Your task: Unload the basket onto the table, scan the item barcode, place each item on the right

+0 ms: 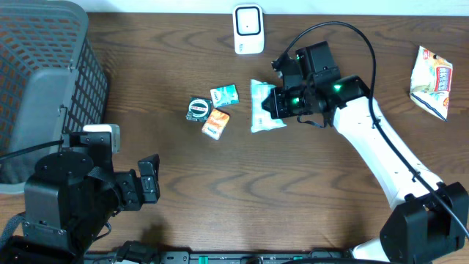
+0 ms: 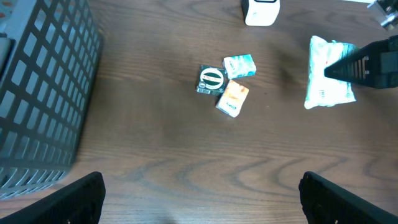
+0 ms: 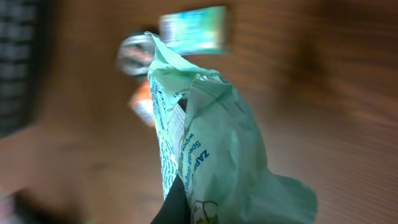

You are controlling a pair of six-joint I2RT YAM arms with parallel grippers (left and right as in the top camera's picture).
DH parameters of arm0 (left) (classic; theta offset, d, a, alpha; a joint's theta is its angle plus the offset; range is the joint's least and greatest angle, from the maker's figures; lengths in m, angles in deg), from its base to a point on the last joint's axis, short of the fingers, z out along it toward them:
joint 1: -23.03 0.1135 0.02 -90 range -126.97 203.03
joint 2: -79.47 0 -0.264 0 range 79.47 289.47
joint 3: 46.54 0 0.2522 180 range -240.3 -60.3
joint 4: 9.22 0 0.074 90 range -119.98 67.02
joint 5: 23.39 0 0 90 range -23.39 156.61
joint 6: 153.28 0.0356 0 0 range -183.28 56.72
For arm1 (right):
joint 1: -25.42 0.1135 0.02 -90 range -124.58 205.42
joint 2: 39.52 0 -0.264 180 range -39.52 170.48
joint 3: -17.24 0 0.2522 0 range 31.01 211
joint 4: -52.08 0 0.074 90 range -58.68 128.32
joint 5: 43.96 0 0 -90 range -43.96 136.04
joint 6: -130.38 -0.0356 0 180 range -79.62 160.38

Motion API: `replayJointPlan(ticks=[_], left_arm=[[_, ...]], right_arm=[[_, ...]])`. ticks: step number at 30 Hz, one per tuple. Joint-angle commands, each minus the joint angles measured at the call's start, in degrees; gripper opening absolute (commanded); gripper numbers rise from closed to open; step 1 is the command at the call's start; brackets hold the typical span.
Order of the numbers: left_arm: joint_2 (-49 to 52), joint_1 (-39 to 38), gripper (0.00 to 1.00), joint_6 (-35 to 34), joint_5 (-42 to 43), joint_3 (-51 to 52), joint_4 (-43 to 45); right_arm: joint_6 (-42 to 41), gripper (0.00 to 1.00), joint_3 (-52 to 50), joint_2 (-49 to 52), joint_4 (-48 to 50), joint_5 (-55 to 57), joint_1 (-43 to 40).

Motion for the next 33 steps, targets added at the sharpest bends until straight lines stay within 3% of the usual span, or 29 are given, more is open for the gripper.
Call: replayJointPlan(ticks=[1,5,10,16,22,27,33], left_arm=[[-0.02,0.2,0.98,-0.72,-0.11,-0.52,-0.04],[-0.02,0.2,0.98,-0.72,-0.09,-0.52,-0.04],[-0.02,0.2,0.98,-0.72,-0.09,-0.52,-0.04],[-0.02,0.2,0.98,-0.72,-0.09,-0.52,-0.04],[-0.02,0.2,0.98,-0.72,-0.09,-0.52,-0.04],[-0.02,0.2,0.98,-0.72,-0.09,-0.52,-0.04],[-0.02,0.2,0.98,-0.72,-0.09,-0.52,-0.04]], right_arm=[[-0.9,0.01,-0.33,-1.11,-0.59,23.96,1.16],[-0.17,0.01,-1.14,0.46,-0.35,44.83,1.79],[10.14,0.01,-1.14,5.25,1.84,49.48,1.66],[11.17,0.01,-1.14,12.92,2.49,61.86,1.68],[11.32,0.07,-1.14,18.32,0.81,60.76,2.19],[10.88,0.1,-1.14,18.82,-0.55,53.24,4.9],[8.52,0.29,-1.14,18.86,-1.57,49.68,9.16]])
